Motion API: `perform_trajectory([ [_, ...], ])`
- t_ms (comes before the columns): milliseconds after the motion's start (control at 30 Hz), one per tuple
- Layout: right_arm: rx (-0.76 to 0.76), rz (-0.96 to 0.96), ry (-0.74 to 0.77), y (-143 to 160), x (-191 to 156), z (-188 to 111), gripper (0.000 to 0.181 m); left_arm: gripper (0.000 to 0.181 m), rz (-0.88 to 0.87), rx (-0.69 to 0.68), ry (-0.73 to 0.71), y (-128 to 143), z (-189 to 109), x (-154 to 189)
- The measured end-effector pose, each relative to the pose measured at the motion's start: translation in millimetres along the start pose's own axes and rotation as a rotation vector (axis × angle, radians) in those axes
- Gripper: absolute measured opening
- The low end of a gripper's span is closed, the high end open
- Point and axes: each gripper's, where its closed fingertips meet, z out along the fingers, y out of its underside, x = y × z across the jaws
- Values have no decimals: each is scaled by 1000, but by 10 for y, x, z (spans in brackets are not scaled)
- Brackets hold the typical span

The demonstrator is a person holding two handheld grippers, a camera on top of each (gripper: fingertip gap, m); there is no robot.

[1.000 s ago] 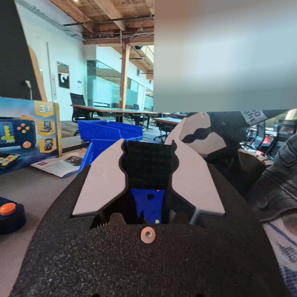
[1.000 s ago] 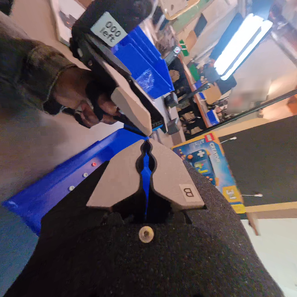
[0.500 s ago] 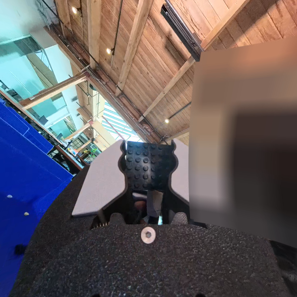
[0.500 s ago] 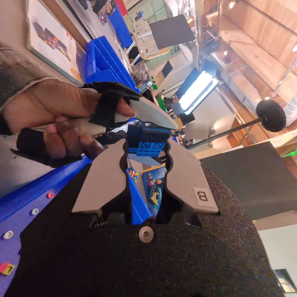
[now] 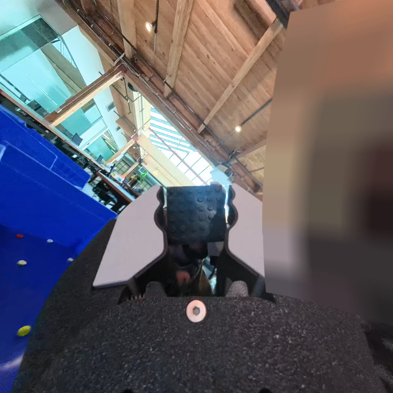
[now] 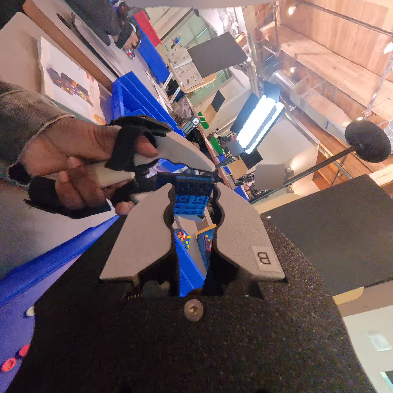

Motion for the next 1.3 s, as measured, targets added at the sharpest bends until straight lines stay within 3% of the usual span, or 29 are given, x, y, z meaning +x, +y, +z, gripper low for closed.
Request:
perform_trajectory([
  [33,15,41,1,1,23,-37,33,66,58,-34,-33,-3,-20,-12],
  [133,42,176,25,54,117,-163,34,124,344,-133,-193,-63,-79,-87],
  [167,46,210,27,75,135,-199,33,131,468,-173,-215,-67,-85,-65],
  [267,41,347,-24,134,112,-251,33,122,880,-396,-159,86,-120,70],
  [367,36,638,-148,196,23,-250,33,110,1249,-648,-154,190,-185,33],
  [433,134,735,-176,95,43,-288,33,104,1245,-687,-105,281,-109,119],
  [600,236,784,-236,-53,35,-352,33,76,975,-674,-51,390,66,166],
  [667,240,789,-243,-22,14,-381,33,73,906,-768,-65,490,47,98],
  [800,197,781,-160,185,213,-508,33,75,1023,-1116,-301,557,-221,-302],
  [900,128,761,-103,321,387,-608,34,79,1200,-1248,-528,356,-386,-535],
  [1300,63,684,-115,265,331,-613,33,77,1240,-1183,-542,309,-352,-479],
])
